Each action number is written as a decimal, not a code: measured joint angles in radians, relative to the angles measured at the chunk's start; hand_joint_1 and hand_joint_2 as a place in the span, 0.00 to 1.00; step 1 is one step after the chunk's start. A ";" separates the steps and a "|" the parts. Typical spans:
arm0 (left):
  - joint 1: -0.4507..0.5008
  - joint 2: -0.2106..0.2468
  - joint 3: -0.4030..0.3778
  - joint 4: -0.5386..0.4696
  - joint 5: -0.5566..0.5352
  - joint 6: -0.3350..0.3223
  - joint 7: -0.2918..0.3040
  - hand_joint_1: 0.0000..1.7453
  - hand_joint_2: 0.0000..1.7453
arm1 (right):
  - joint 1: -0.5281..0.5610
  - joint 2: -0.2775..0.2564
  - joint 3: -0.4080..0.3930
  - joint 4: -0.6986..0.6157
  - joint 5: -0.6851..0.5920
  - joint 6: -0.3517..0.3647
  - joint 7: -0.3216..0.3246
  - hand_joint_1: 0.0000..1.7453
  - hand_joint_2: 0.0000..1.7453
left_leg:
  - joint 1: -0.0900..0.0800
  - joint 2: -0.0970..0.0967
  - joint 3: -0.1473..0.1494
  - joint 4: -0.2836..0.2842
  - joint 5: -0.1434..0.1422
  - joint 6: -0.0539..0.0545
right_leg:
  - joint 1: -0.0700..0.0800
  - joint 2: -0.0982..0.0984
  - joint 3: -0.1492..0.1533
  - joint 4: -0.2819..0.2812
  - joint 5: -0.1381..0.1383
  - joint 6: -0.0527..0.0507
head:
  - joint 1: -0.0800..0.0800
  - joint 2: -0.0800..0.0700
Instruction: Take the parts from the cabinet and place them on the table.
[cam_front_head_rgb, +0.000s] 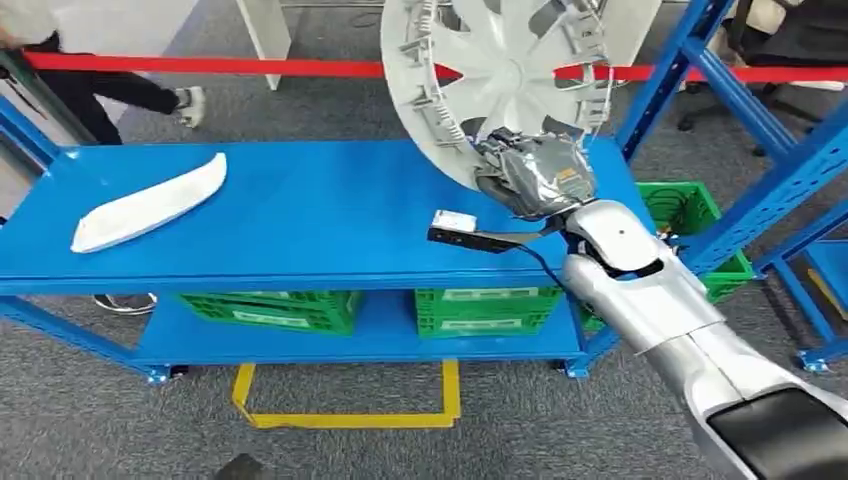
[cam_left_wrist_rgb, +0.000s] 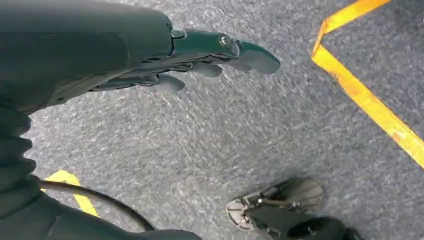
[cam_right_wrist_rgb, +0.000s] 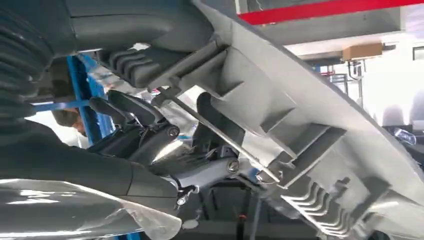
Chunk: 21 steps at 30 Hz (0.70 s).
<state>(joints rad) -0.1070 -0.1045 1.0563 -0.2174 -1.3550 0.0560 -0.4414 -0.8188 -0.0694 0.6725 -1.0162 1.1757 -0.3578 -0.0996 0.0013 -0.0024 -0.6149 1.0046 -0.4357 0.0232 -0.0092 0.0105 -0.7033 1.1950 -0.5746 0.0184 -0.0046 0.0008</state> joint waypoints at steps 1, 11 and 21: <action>-0.001 -0.001 0.000 0.000 0.002 0.012 0.006 0.00 1.00 | 0.004 -0.002 0.000 -0.003 0.003 0.000 -0.001 1.00 1.00 | 0.000 0.000 0.000 0.000 -0.001 0.001 | 0.000 0.000 -0.037 0.077 -0.027 0.003 | 0.000 0.000; -0.014 -0.013 0.002 0.000 0.032 0.070 0.052 0.00 1.00 | 0.021 -0.006 0.011 -0.056 -0.010 0.028 -0.031 1.00 1.00 | 0.002 -0.005 -0.019 0.034 0.000 -0.029 | -0.001 -0.001 0.070 -0.142 0.102 -0.005 | -0.001 0.000; -0.015 -0.016 0.002 0.000 0.039 0.087 0.065 0.00 1.00 | 0.025 -0.006 0.019 -0.058 -0.016 0.035 -0.031 1.00 1.00 | 0.007 -0.002 0.039 0.127 -0.107 -0.035 | 0.001 -0.008 0.025 -0.149 0.153 -0.031 | -0.005 0.000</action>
<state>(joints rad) -0.1223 -0.1209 1.0578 -0.2174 -1.3165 0.1434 -0.3769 -0.7940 -0.0755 0.6916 -1.0739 1.1593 -0.3231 -0.1308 0.0085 -0.0048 -0.5757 1.1311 -0.5430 -0.0117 -0.0083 0.0022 -0.6778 1.0459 -0.4221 -0.0125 -0.0092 0.0008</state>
